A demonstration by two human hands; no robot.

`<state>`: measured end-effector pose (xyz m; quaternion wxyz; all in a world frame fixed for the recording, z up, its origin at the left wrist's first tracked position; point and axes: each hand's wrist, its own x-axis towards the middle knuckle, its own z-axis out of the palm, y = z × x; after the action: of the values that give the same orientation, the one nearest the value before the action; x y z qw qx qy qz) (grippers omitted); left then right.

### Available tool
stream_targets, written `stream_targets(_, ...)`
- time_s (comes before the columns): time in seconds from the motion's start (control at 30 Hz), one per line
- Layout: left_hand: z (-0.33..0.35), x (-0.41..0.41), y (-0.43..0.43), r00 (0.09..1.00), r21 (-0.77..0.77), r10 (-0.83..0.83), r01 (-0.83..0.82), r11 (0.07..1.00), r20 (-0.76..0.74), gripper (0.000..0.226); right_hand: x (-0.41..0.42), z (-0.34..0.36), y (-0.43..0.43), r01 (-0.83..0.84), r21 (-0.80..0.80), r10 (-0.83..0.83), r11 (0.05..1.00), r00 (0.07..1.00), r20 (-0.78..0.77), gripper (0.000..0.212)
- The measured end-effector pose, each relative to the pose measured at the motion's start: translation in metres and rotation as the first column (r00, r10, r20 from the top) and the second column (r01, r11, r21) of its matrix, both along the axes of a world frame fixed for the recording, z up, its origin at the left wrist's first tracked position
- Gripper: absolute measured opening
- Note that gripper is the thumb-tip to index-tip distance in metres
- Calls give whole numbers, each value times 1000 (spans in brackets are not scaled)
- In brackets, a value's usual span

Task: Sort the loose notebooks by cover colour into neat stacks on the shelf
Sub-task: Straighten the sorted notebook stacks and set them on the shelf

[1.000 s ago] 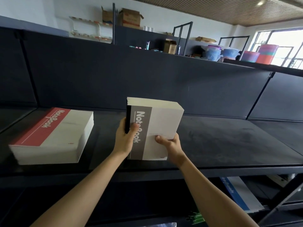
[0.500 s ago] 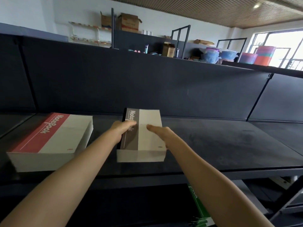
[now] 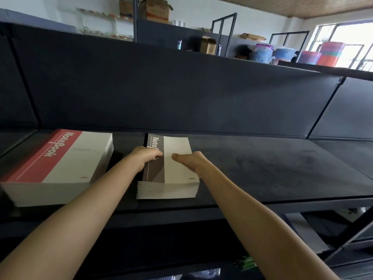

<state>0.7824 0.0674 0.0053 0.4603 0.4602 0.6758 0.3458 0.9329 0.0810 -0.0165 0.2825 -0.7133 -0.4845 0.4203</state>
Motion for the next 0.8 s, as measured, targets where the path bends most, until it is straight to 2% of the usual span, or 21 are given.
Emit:
stream_targets(0.23,-6,-3,8,999,-17,-29,29,999,-19,29,-1,-4,7,10,14,-10,1000,1000,-12,63)
stream_targets(0.47,-15,-8,15,998,-24,-36,34,999,-53,26,-5,-8,8,5,39,-6,999,1000,7,68)
stream_targets(0.57,-21,-13,17,991,-56,-31,25,998,-126,43,-6,-8,4,-23,58,18,998,997,79,69)
stream_targets(0.7,-27,-16,16,995,-36,-15,12,999,-97,48,-4,-6,-1,-88,88,67,992,972,223,56)
stream_targets(0.8,-29,-17,10,996,17,46,-45,999,-76,42,-2,-3,-2,-60,85,51,995,993,104,40)
